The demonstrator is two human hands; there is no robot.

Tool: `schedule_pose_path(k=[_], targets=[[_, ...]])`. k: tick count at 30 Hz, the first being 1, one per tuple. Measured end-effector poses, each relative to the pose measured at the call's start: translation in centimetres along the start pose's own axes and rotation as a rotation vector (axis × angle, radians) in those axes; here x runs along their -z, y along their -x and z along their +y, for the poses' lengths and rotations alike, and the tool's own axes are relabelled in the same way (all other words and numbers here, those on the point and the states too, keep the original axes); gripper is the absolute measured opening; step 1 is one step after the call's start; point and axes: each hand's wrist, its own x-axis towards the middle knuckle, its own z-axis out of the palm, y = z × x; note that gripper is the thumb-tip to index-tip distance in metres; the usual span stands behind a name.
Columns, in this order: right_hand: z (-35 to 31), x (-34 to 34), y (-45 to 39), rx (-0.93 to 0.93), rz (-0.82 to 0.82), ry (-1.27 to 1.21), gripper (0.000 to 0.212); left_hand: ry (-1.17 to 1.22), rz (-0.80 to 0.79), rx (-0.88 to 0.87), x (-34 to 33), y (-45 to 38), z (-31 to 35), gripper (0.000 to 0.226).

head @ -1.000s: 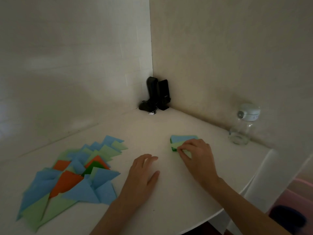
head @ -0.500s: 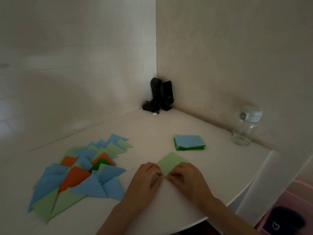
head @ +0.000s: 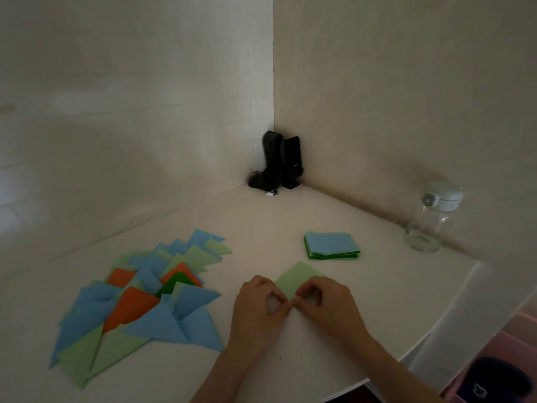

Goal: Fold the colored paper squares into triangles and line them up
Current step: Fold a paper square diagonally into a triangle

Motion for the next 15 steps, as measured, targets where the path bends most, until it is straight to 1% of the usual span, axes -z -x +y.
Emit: schedule_pose_path(k=[3, 6, 9, 11, 13, 15], targets=[[-0.3, 0.4, -0.5, -0.05, -0.043, -0.02, 0.021, 0.026, 0.018, 0.029, 0.1, -0.2, 0.3, 0.019], [-0.5, 0.8, -1.1, -0.082, -0.106, -0.044, 0.019, 0.041, 0.022, 0.025, 0.5, -0.4, 0.5, 0.028], [-0.3, 1.4, -1.1, -0.068, -0.153, -0.054, 0.018, 0.078, 0.032, 0.011, 0.8, -0.3, 0.1, 0.03], [-0.2, 1.7, -1.0, -0.049, -0.173, -0.044, 0.014, 0.106, 0.032, -0.003, 1.0, -0.2, -0.1, 0.024], [-0.2, 1.9, -0.8, -0.045, -0.181, 0.001, 0.003, 0.121, 0.0, -0.023, 1.2, 0.0, -0.2, 0.021], [-0.2, 1.7, -0.6, -0.028, -0.196, 0.037, 0.012, 0.115, -0.083, -0.019, 1.7, 0.3, -0.1, 0.027]])
